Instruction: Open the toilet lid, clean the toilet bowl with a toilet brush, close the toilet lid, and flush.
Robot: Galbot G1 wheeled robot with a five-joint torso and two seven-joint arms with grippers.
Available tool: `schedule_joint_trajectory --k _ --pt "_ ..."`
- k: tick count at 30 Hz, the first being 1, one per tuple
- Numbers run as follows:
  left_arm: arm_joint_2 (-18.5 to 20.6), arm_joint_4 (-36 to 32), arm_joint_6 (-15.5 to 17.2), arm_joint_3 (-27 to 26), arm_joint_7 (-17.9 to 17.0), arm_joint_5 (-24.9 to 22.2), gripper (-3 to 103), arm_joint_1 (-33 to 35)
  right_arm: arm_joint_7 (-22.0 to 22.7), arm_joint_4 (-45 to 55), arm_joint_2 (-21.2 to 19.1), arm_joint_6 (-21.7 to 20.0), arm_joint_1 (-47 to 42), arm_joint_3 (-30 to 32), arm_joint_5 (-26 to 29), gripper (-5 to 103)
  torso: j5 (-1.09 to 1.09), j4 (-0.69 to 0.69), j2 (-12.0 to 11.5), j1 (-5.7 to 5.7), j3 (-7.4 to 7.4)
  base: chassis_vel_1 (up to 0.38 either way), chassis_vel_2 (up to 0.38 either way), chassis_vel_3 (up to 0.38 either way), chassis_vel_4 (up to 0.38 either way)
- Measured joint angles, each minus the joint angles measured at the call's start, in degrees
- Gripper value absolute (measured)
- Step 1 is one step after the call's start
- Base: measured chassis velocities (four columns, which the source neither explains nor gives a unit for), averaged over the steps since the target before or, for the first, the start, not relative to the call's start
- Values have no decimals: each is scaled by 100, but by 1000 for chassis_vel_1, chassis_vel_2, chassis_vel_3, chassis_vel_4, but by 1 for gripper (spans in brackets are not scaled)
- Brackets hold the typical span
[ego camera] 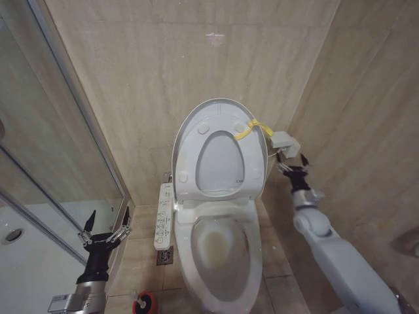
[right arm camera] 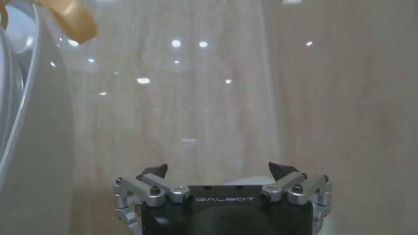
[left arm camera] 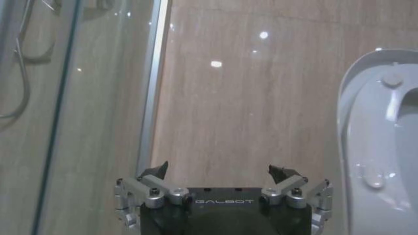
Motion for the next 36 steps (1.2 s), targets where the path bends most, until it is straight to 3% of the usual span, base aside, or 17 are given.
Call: schedule_joint_trajectory --k 4,10,21,36 --pt "27 17 -35 -149 -4 -58 100 39 -169 -537 197 28 715 -403 48 100 -1 -1 0 1 0 0 0 0 0" --pt "18 81 -64 -165 -7 -76 100 32 -196 -626 231 47 868 -536 59 100 -1 -4 0 0 0 0 0 0 0" --pt "-93 326 -62 207 -13 94 100 -225 -224 622 -138 71 -285 -93 156 100 0 -4 0 0 -1 0 0 0 0" --pt "-82 570 -51 409 -29 121 100 -523 -290 2198 -252 653 -2301 855 -64 100 -1 -2 0 -1 -2 0 0 0 0"
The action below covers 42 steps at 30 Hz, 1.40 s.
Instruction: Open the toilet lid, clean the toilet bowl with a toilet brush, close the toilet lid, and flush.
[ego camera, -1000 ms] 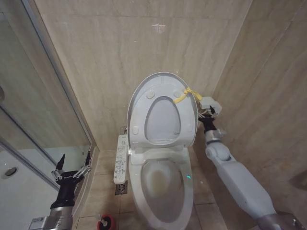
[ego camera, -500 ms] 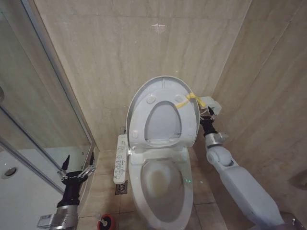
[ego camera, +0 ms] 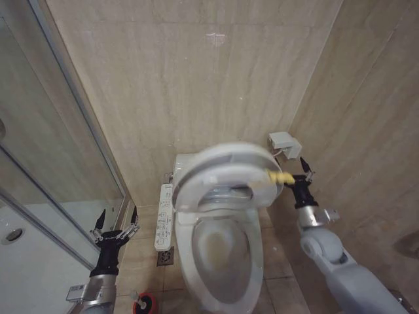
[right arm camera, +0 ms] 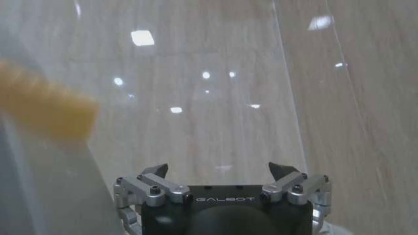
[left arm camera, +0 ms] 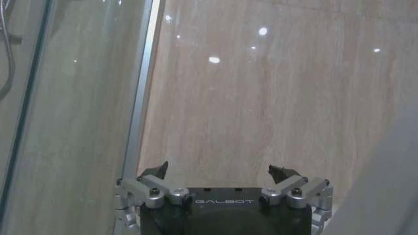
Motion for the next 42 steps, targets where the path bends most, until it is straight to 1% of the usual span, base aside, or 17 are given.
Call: schedule_joint_trajectory --k 2,3,6,10,15,18,21,28,33,36,38,39,40,42 --pt "3 46 -3 49 -5 -16 100 -67 25 382 70 36 -412 113 -90 100 1 -2 0 0 0 0 0 0 0" --pt "3 46 -3 49 -5 -16 100 -67 25 382 70 36 -412 113 -90 100 1 -2 0 0 0 0 0 0 0" --pt "18 114 -39 112 -10 -63 100 -105 31 818 195 118 -973 252 -266 100 0 -1 0 0 0 0 0 0 0" --pt "53 155 -70 155 -11 -96 100 -139 6 1021 304 221 -1309 297 -418 100 -1 0 0 0 0 0 0 0 0" --pt "75 241 -83 247 -14 -109 100 -265 -48 1292 465 461 -1883 351 -744 100 0 1 0 0 0 0 0 0 0" --pt "55 320 -91 354 -15 -107 100 -342 -92 1445 582 633 -2307 388 -939 100 0 -1 0 0 1 0 0 0 0" --pt "44 364 -97 405 -15 -105 100 -387 -110 1514 679 719 -2510 412 -1038 100 0 -2 0 0 0 0 0 0 0" --pt "104 476 -113 359 -18 -173 100 -472 -109 1631 928 773 -2503 619 -1136 100 1 0 0 0 1 0 0 0 0" --pt "142 537 -128 333 -19 -195 100 -495 -69 1732 919 662 -2296 798 -1008 100 1 0 -1 0 1 0 0 0 0" --pt "156 574 -134 335 -19 -201 100 -512 -16 1827 739 508 -2077 928 -837 100 1 0 -1 1 1 0 0 0 0" --pt "156 577 -134 346 -18 -201 100 -513 -10 1848 658 478 -2028 939 -790 100 1 0 -1 1 1 0 0 0 0" --pt "157 577 -136 358 -19 -200 100 -506 -18 1856 513 454 -1952 921 -718 100 0 0 -1 1 1 0 0 0 0" --pt "157 577 -136 358 -19 -200 100 -506 -18 1856 513 454 -1952 921 -718 100 0 0 -1 1 1 0 0 0 0" --pt "153 573 -137 367 -18 -188 100 -482 -119 1796 371 464 -1864 784 -688 100 0 0 -1 1 1 0 0 0 0"
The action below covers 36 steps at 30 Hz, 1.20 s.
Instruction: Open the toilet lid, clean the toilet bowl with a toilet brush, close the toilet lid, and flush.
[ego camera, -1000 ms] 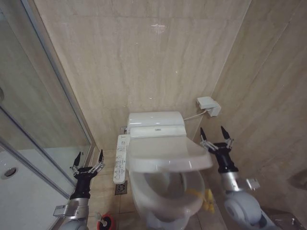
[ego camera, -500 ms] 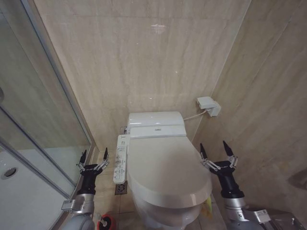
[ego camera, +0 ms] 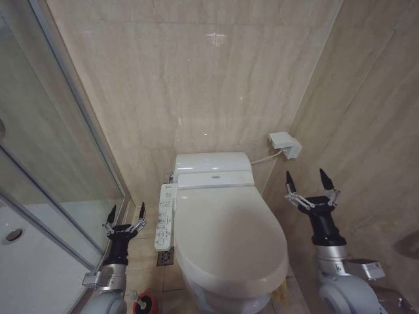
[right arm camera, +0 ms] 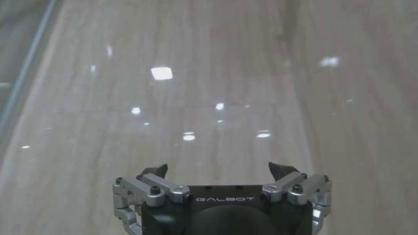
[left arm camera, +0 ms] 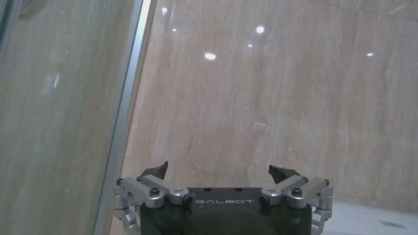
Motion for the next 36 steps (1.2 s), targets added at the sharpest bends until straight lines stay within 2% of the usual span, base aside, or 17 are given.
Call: schedule_joint_trajectory --k 7,14,18,21,25,36 --pt "-12 -49 -7 -41 2 19 100 70 -357 -192 26 145 -25 -377 -163 100 1 -1 0 0 0 0 0 0 0" --pt "-34 -53 -31 -170 3 17 100 87 -588 -568 337 434 -181 -661 -487 100 0 -1 0 0 0 0 0 0 0" --pt "-41 -40 -33 -192 2 14 100 75 -629 -784 468 538 -207 -790 -623 100 0 -1 0 0 0 0 0 0 0" --pt "-50 -14 -33 -209 1 8 100 48 -636 -1120 656 659 -199 -958 -773 100 -3 -7 1 -1 0 0 0 0 0" --pt "-43 21 -33 -238 -1 -17 100 3 -636 -1520 819 738 -132 -1076 -879 100 -3 -4 1 -1 0 0 0 0 0" --pt "79 272 -29 -259 -8 -145 100 -210 -577 -2484 1255 720 32 -1273 -969 100 0 -1 0 0 0 0 0 0 0"
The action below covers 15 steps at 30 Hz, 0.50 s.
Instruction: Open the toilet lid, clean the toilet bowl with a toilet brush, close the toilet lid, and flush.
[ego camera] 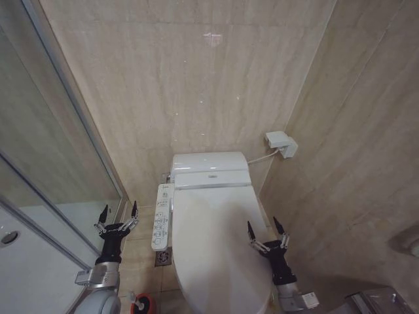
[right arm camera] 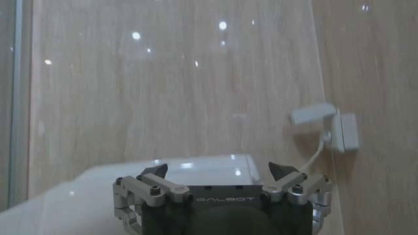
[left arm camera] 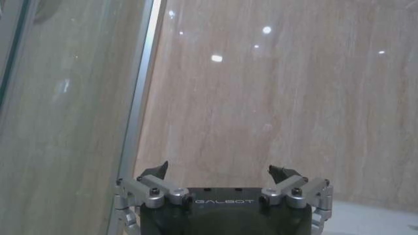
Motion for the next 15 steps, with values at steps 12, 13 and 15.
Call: schedule_joint_trajectory --k 12,13,15 --pt "501 986 170 371 1 -193 100 -984 -58 990 -44 40 -124 514 132 100 0 2 0 1 0 0 0 0 0" --pt "548 1056 192 419 12 -216 100 -1105 -52 1047 -46 32 -128 550 165 100 1 1 0 1 0 0 0 0 0" --pt "584 1110 215 455 25 -241 100 -1200 -47 1090 -46 21 -133 580 190 100 0 0 0 1 0 0 0 0 0"
